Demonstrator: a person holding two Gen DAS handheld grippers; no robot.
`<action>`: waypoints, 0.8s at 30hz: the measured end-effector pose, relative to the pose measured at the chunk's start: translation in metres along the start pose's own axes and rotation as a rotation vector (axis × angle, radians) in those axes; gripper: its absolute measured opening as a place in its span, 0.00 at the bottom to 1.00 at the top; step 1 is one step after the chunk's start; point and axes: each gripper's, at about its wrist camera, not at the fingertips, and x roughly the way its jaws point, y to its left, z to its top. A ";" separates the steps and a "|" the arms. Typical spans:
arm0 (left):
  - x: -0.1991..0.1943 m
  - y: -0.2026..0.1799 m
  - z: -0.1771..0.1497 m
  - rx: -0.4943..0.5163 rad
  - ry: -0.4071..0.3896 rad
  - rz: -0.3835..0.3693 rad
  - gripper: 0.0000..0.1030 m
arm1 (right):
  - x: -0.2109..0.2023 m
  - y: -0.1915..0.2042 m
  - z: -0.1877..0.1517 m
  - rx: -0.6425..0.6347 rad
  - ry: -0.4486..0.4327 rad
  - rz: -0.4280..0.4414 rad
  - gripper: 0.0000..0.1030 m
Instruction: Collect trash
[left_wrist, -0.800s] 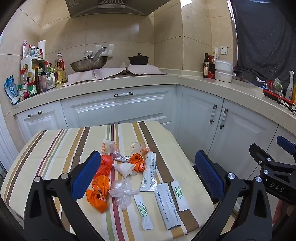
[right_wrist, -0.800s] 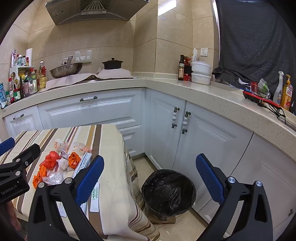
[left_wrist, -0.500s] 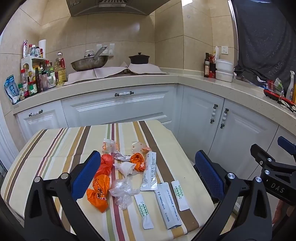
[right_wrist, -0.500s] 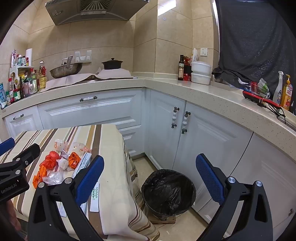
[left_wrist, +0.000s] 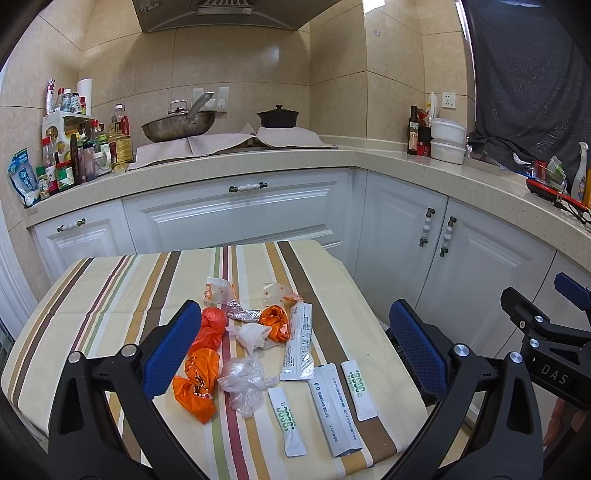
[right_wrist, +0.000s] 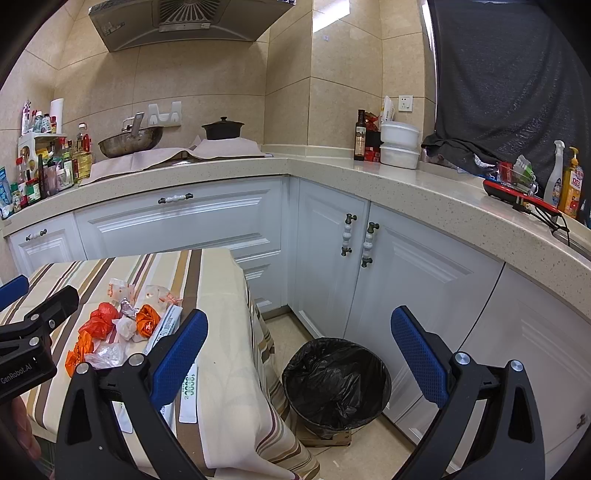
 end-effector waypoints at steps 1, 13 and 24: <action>-0.001 0.001 0.000 0.001 0.001 0.000 0.97 | 0.001 0.000 0.000 0.000 0.000 -0.001 0.94; 0.005 0.000 -0.006 -0.006 0.008 0.002 0.97 | 0.001 0.000 0.000 -0.001 0.001 0.000 0.94; 0.005 0.001 -0.007 -0.010 0.009 0.003 0.97 | 0.000 0.001 0.001 0.000 0.002 0.000 0.94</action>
